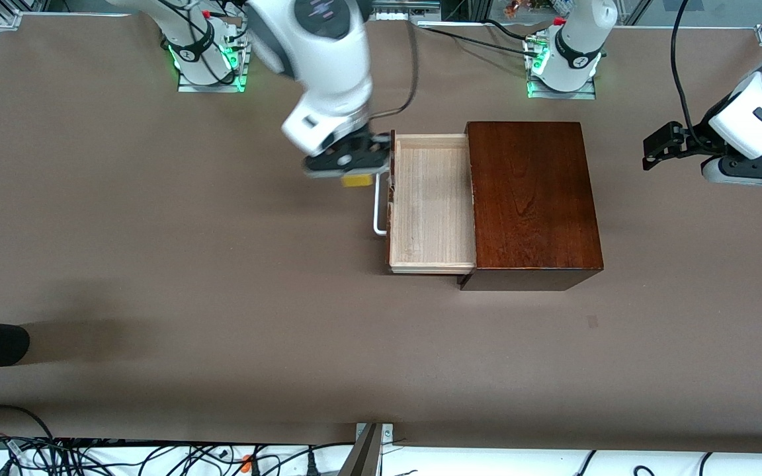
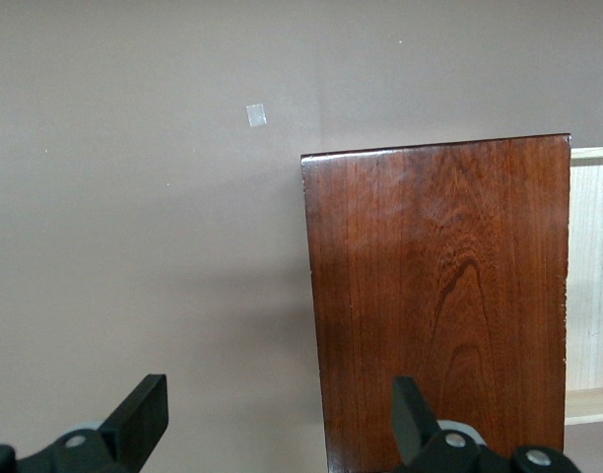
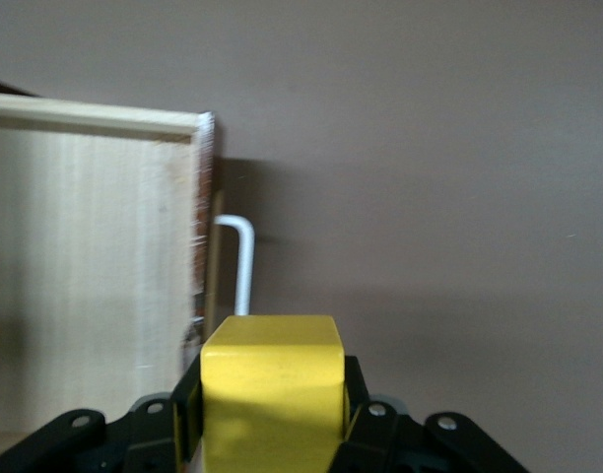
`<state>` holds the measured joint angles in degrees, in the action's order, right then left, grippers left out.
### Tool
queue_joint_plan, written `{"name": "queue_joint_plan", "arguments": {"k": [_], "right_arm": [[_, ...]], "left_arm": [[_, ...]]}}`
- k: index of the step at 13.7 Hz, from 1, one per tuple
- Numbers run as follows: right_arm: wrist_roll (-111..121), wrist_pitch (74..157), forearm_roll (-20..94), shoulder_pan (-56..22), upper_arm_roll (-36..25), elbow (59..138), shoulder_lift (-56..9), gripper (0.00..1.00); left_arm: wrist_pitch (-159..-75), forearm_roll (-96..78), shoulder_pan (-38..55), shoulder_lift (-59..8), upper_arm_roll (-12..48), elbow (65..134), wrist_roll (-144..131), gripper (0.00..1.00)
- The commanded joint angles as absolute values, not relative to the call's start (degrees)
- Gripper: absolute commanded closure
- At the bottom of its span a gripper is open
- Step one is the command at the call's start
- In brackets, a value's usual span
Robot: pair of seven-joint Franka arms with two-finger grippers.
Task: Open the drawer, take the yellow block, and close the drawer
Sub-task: 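Carry the cube away with the right gripper while the left gripper reaches the handle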
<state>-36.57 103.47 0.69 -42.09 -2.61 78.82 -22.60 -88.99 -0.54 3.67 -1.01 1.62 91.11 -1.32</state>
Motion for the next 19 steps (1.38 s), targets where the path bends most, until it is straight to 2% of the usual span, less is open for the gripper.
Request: {"name": "queue_joint_plan", "arguments": {"k": [1, 3, 7, 10, 12, 16, 19], "right_arm": [[-29.99, 101.95, 2.9, -40.69, -8.14, 80.94, -21.71, 0.84], [-21.66, 101.95, 5.26, -37.12, -11.77, 82.61, -22.41, 0.84], [-9.43, 104.14, 8.17, -23.41, -11.87, 87.62, -26.44, 0.84], [-4.14, 111.42, 7.21, -17.15, -11.95, 91.56, -30.05, 0.84], [-2.56, 118.7, 6.77, -16.09, -12.04, 95.95, -31.02, 0.83], [2.01, 135.76, 6.85, -14.85, -12.13, 106.07, -32.08, 0.82], [4.73, 137.64, 6.86, -14.15, -12.04, 107.23, -32.96, 0.81]], "left_arm": [[-87.28, -1.67, 4.22, -1.31, 3.41, 90.18, -0.18, 0.0], [-87.36, -1.41, 4.22, -1.58, 6.75, 90.18, 0.0, 0.0], [-88.5, -2.37, 5.1, -6.58, 13.95, 86.68, 0.09, 0.0], [-88.68, -1.85, 7.9, -12.11, 21.16, 81.93, 0.61, 0.0], [-90.16, -1.76, 12.1, -16.59, 24.25, 79.38, 5.07, 0.0], [-97.71, -1.32, 22.74, -24.94, 24.17, 76.39, 18.93, 0.0], [-98.44, 6.04, 30.21, -32.32, 24.08, 70.68, 29.07, 0.0]]}}
